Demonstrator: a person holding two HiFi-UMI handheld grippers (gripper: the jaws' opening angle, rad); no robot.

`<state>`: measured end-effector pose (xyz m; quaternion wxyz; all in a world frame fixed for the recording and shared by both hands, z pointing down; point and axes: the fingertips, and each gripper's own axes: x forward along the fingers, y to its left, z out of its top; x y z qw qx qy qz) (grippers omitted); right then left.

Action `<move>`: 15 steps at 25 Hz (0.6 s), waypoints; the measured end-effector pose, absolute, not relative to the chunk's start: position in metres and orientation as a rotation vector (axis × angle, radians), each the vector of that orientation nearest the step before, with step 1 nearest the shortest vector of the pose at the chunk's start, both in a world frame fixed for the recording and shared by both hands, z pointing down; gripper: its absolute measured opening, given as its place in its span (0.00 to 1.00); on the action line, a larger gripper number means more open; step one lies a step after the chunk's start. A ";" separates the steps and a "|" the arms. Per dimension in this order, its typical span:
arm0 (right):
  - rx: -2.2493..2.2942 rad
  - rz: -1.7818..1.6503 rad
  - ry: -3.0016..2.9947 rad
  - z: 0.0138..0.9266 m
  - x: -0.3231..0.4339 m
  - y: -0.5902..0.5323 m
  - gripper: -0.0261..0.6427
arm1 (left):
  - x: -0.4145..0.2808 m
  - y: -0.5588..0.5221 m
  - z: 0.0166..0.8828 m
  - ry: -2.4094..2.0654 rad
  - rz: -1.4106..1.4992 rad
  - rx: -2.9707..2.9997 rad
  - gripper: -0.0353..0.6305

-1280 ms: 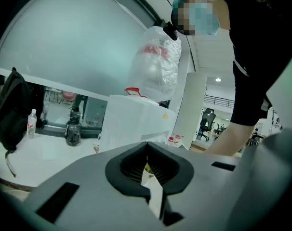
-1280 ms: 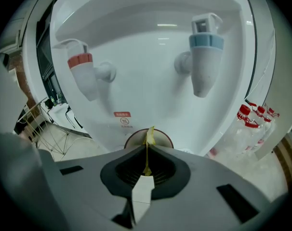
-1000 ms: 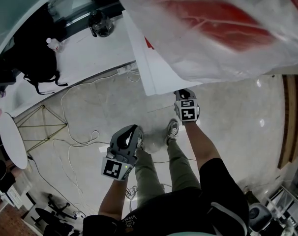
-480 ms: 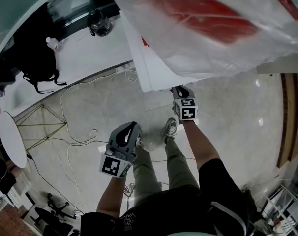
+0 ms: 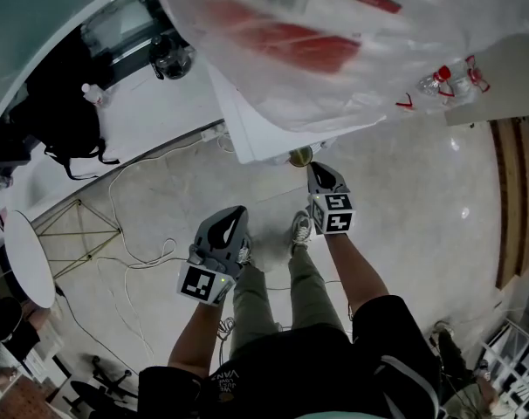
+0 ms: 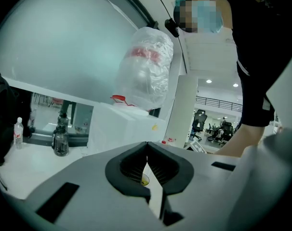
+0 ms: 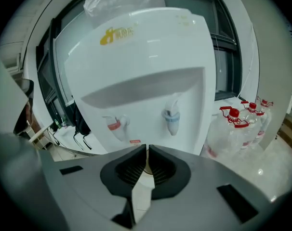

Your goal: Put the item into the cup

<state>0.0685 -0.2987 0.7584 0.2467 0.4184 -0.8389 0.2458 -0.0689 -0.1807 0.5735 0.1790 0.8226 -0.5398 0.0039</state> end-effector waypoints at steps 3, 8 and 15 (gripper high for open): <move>1.178 0.666 -2.314 0.727 0.075 -0.288 0.11 | -0.063 -0.184 0.557 -1.505 -0.003 2.362 0.08; 1.264 0.711 -2.398 0.664 0.087 -0.269 0.11 | -0.056 -0.184 0.524 -1.479 -0.023 2.416 0.08; 1.323 0.657 -2.527 0.573 0.102 -0.241 0.11 | -0.045 -0.172 0.482 -1.458 -0.044 2.485 0.08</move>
